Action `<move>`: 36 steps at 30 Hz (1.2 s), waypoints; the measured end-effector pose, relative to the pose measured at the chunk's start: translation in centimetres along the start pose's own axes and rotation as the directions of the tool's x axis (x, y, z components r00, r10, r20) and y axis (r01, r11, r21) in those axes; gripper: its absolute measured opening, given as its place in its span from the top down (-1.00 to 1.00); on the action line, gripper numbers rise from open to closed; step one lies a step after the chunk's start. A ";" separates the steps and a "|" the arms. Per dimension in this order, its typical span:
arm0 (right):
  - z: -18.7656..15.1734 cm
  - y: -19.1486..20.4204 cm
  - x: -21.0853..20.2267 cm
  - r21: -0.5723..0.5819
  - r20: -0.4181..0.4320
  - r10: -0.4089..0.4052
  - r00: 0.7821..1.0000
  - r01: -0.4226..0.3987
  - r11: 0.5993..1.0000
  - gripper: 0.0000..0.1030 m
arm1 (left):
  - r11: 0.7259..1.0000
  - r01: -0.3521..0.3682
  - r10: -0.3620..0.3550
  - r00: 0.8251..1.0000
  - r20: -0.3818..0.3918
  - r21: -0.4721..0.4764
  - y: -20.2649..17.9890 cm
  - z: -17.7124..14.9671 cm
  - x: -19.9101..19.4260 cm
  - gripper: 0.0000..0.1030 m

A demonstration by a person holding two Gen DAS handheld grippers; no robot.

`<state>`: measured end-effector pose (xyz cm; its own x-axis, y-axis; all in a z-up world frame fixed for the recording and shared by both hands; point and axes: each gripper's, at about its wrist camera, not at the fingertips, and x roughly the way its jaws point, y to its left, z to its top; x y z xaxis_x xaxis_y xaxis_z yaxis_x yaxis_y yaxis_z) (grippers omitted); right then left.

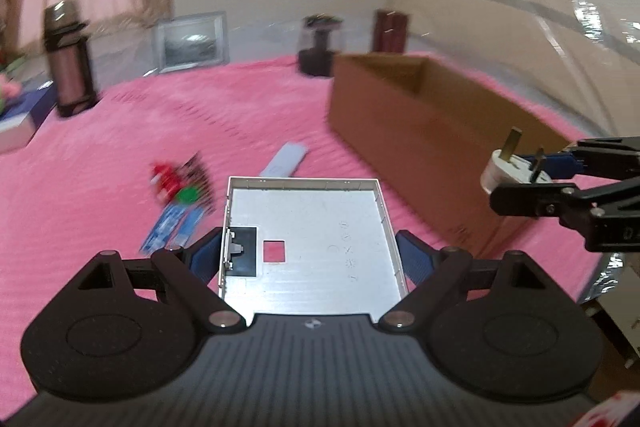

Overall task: Organize rigid objects
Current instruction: 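Lift the plug with the right gripper while the left gripper carries the lid toward the box, then open the right gripper to drop the plug into the box while the left gripper releases the lid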

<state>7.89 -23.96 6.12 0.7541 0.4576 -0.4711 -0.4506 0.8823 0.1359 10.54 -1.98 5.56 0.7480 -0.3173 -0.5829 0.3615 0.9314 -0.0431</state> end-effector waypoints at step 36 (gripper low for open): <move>5.0 -20.7 8.2 -0.401 -0.267 -0.171 0.948 0.053 0.915 0.11 | 0.835 0.263 -0.170 0.958 -0.230 0.482 -13.6 17.1 22.1 -0.68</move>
<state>25.79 -37.92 3.82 0.6649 0.2535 -0.7026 -0.5639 0.7872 -0.2496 31.65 -24.67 7.13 0.5276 -0.4210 -0.7378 0.7676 0.6083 0.2019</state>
